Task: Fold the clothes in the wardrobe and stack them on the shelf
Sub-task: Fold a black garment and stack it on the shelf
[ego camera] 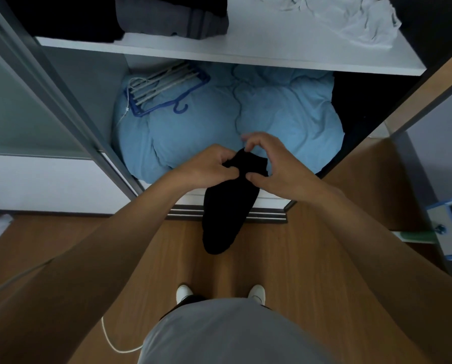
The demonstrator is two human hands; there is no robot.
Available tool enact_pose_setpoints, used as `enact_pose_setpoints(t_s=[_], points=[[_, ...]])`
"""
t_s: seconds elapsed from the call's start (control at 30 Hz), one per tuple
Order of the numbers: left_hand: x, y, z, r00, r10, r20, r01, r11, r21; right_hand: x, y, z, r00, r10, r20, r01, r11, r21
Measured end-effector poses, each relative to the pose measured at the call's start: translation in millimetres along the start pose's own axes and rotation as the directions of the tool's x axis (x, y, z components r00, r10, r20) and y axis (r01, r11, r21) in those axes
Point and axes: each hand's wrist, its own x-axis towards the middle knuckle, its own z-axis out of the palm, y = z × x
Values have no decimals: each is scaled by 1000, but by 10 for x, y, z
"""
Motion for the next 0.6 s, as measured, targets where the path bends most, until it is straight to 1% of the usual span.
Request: enact_pose_setpoints(t_s=[0.07, 0.13, 0.27, 0.33, 0.4, 0.47, 0.53, 0.6], points=[[-17, 24, -34, 1000, 12, 23, -13, 1000, 12, 28, 7, -22, 1000, -19, 24, 19, 1000, 17], [-37, 46, -57, 999, 23, 35, -23, 1000, 12, 46, -4, -13, 1000, 6, 5, -6, 1000, 20], [-82, 63, -61, 999, 45, -29, -45, 999, 5, 48, 5, 97, 994, 6, -108, -5, 1000, 6], [-114, 58, -71, 997, 52, -54, -54, 998, -42, 42, -19, 157, 992, -9, -124, 10, 1000, 3], [-141, 34, -98, 997, 24, -76, -34, 990, -139, 38, -54, 180, 989, -66, -135, 57, 996, -65], [-157, 5, -121, 995, -12, -102, -8, 981, -196, 39, -73, 180, 980, -148, -136, 125, 978, -168], [-163, -19, -132, 995, -27, -99, 5, 976, -216, 48, -83, 156, 978, -172, -119, 140, 961, -241], [-160, -37, -121, 995, -23, -97, 2, 978, -210, 56, -88, 136, 979, -167, -118, 131, 955, -267]])
